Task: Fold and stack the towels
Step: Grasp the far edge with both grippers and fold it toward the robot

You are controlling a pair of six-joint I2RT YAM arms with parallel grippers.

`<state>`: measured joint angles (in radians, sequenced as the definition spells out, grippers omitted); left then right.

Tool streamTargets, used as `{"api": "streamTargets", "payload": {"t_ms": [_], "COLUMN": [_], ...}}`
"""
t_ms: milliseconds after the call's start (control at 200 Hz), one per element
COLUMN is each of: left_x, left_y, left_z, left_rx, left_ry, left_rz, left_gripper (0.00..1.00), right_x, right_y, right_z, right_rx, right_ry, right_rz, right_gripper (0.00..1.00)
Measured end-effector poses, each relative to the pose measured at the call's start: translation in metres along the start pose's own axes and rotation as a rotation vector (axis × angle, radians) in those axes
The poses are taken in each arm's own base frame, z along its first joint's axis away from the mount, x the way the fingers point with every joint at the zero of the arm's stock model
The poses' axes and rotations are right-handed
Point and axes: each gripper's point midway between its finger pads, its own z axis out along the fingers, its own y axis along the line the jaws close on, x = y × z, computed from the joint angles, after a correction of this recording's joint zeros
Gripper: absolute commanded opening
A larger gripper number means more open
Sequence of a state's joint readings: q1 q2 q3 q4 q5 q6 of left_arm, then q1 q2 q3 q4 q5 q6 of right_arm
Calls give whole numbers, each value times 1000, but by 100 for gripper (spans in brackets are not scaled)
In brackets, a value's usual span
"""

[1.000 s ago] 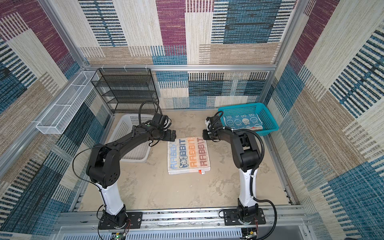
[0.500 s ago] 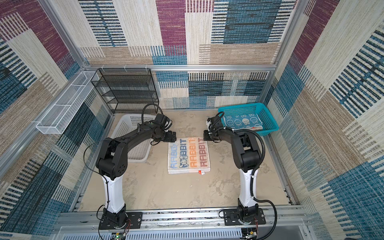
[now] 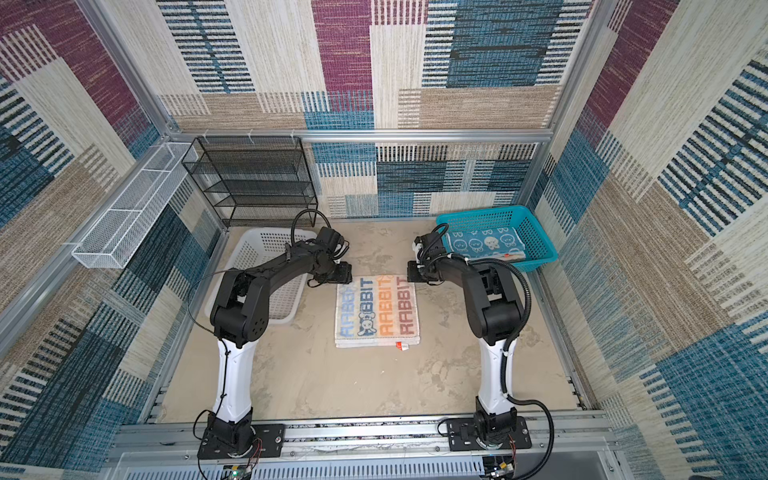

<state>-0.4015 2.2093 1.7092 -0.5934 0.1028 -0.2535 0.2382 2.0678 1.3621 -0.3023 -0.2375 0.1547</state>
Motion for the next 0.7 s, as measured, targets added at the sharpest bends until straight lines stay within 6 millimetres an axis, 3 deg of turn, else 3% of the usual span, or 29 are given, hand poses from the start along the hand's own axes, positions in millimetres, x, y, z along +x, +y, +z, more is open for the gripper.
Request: {"api": "streamTargets", "payload": {"t_ms": [240, 396, 656, 701], "left_x": [-4, -2, -2, -3], "left_y": [3, 5, 4, 4], "left_z": [3, 5, 5, 5], "left_rx": [-18, -22, -16, -16], "left_ry": [-7, -8, -7, -7], "left_rz": [17, 23, 44, 48], "left_gripper": [39, 31, 0, 0], "right_x": [0, 0, 0, 0], "right_y": [0, 0, 0, 0], "right_z": [0, 0, 0, -1], "right_rx": [1, 1, 1, 1], "right_ry": [2, 2, 2, 3], "right_rz": [-1, -1, -1, -1], "right_gripper": [0, 0, 0, 0]}}
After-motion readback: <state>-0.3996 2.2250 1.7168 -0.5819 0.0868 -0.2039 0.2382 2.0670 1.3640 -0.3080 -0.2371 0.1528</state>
